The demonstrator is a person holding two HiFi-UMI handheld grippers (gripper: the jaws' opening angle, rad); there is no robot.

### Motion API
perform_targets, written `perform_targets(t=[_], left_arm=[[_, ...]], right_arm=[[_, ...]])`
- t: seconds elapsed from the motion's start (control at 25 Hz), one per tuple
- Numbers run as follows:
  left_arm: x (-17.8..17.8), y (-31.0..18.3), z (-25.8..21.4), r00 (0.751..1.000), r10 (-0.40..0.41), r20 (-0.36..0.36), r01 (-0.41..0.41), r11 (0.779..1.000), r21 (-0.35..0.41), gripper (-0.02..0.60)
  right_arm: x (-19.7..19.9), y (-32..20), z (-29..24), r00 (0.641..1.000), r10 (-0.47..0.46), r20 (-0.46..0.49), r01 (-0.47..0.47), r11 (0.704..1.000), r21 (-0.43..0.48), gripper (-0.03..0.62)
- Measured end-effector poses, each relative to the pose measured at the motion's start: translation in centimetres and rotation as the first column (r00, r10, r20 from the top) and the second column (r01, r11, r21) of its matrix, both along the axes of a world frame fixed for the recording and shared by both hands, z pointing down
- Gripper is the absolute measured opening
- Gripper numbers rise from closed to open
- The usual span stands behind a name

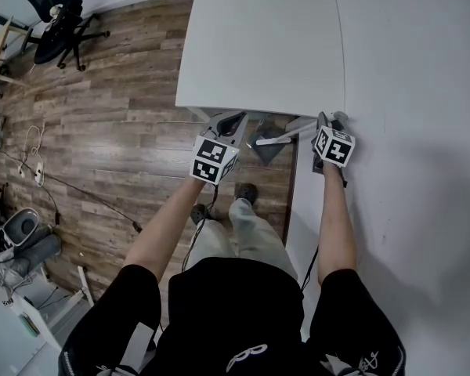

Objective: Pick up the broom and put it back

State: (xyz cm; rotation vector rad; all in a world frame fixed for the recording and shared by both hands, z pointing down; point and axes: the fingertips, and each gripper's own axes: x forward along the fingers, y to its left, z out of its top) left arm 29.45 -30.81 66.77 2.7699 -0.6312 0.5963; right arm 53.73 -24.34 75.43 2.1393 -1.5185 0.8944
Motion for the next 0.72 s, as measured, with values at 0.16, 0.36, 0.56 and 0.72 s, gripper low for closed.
perform_targets(t=[0.16, 0.36, 0.56, 0.72], left_arm=[[0.5, -1.2, -0.1, 1.000, -0.012, -0.003, 0.012, 1.000, -0.004, 0.008], [0.3, -1.4, 0.3, 1.000, -0.019, -0.003, 0.019, 1.000, -0.009, 0.008], [0.1, -1.5, 0.2, 1.000, -0.020, -0.006, 0.020, 1.000, -0.013, 0.007], [-0.4, -1.6, 0.7, 1.000, -0.020, -0.004, 0.020, 1.000, -0.013, 0.007]], right_arm=[[1.1, -0.2, 1.0, 1.000, 0.026, 0.007, -0.025, 0.998, -0.051, 0.141], [1.1, 0.9, 2.7, 0.999, 0.050, 0.020, -0.048, 0.994, -0.101, 0.147], [1.0, 1.8, 2.7, 0.996, 0.077, 0.033, -0.073, 0.992, -0.104, 0.147], [0.9, 2.6, 2.9, 0.993, 0.107, 0.040, -0.104, 0.991, -0.089, 0.147]])
